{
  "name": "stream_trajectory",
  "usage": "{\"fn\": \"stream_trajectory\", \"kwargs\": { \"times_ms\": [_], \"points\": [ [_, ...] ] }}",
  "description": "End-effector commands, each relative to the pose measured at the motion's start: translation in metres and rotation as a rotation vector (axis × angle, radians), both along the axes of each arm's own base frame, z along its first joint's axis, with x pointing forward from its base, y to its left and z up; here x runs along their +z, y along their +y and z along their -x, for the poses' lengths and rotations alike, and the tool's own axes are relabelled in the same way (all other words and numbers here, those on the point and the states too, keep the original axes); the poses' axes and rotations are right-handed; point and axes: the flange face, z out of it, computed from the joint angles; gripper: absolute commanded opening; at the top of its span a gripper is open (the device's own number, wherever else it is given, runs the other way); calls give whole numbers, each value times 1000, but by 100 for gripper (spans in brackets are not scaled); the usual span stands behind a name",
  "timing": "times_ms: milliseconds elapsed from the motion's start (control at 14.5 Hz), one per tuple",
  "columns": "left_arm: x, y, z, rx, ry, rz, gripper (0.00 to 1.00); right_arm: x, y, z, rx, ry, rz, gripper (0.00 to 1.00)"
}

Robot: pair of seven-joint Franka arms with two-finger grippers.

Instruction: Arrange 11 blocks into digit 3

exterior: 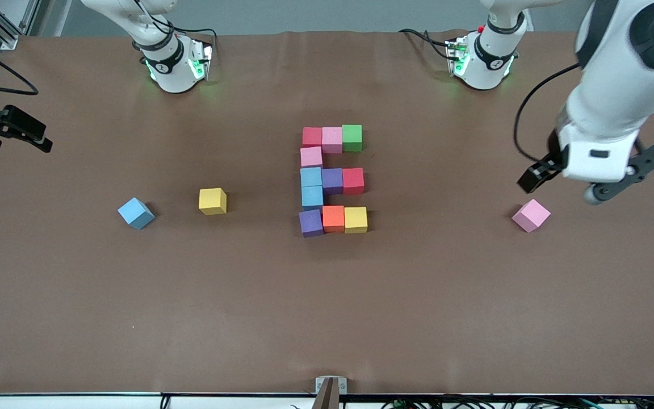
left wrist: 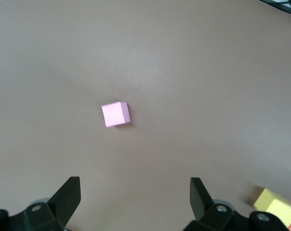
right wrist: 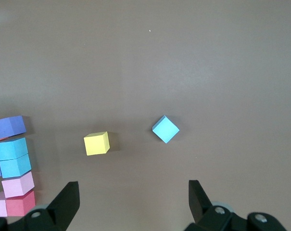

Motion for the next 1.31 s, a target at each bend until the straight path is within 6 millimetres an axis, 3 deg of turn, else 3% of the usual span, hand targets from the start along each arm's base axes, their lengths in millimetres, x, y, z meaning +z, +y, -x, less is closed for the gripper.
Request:
{"fn": "stream_trajectory", "kwargs": {
  "times_ms": [0,138,344,482,619,825,1032,1238],
  "points": [
    [16,15,15,-128,29,-8,100,3,1,6,7,-12,5,100],
    [23,25,22,-149,43,51,100,5,1,6,6,-19,6,100],
    [17,47,25,-285,97,72,100,6,3,4,8,-32,3,100],
    [11,74,26,-359,130,104,100,9,22,4,45,-38,16,100],
    [12,87,33,-344,127,161,100,9,24,3,48,-40,14,100],
    [12,89,41,-377,114,161,100,10,37,-1,23,-40,11,100],
    [11,88,42,-413,59,154,100,9,32,-2,24,-40,13,100],
    [-4,89,43,-422,16,145,100,10,30,-2,22,-42,30,100]
  ]
}}
